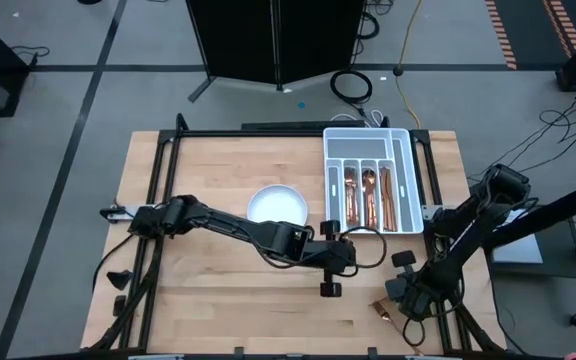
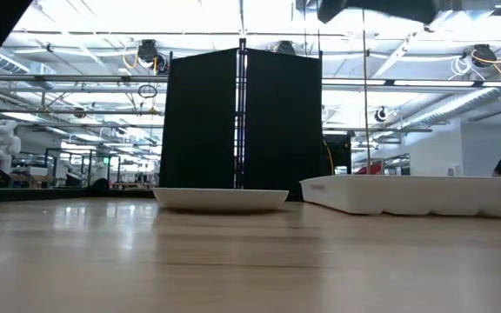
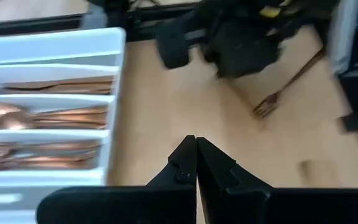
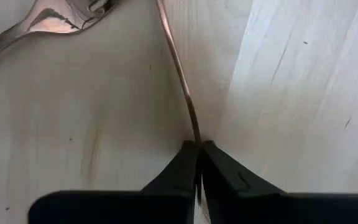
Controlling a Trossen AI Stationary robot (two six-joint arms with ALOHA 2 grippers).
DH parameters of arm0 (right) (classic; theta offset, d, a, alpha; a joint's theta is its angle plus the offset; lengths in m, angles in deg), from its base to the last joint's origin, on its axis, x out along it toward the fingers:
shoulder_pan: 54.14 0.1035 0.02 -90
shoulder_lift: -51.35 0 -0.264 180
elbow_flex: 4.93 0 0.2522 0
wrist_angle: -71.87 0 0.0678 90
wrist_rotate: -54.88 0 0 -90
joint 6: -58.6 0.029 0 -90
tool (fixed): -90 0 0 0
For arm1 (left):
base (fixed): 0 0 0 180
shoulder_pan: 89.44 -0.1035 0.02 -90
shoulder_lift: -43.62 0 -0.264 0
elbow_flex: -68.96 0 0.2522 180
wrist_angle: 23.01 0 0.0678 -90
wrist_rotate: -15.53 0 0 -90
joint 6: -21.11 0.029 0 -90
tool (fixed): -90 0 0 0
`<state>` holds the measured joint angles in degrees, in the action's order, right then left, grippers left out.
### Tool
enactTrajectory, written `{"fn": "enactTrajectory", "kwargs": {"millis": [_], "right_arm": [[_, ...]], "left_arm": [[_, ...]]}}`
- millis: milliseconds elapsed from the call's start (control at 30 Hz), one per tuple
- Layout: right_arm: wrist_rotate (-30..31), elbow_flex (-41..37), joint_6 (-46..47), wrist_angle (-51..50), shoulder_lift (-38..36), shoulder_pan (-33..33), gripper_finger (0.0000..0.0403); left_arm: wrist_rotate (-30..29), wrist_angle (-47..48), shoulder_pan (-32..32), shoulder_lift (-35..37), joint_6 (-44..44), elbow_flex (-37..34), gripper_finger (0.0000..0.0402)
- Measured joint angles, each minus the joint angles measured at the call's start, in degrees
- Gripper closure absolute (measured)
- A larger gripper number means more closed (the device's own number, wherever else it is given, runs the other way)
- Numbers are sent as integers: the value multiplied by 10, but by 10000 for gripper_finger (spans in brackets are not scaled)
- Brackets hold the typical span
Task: Sort silverware
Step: Put the top fork in the silverware tray
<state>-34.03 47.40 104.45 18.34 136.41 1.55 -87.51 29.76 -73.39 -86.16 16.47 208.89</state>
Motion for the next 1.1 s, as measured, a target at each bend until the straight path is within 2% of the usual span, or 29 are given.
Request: {"fn": "enactTrajectory", "kwargs": {"millis": [133,300,400,533,633,700,767,900,1067,1100], "right_arm": [[20,7,-17,-17,-12,0,399],[129,54,-59,-106,-31,-1,401],[230,83,-81,-203,-33,-2,401],[415,100,-181,-266,-36,-2,402],[548,91,-292,-259,-36,-12,402],[595,74,-384,-239,-41,-29,402],[591,52,-465,-202,-64,-53,402],[478,-11,-632,-67,-146,-121,403],[457,-63,-865,73,-266,-216,403],[435,-67,-914,105,-288,-243,403]], "left_arm": [[62,-63,-6,-11,-66,0,402],[73,-75,-16,-14,-128,0,402],[69,-86,-19,-13,-131,0,402],[85,-103,-17,-13,-126,0,402],[87,-99,-16,-14,-113,0,402],[87,-95,-13,-8,-100,0,402],[88,-82,-13,-1,-84,0,402],[73,-30,-13,17,-83,0,402],[31,47,-18,52,-65,0,402],[17,64,-18,57,-65,0,402]]}}
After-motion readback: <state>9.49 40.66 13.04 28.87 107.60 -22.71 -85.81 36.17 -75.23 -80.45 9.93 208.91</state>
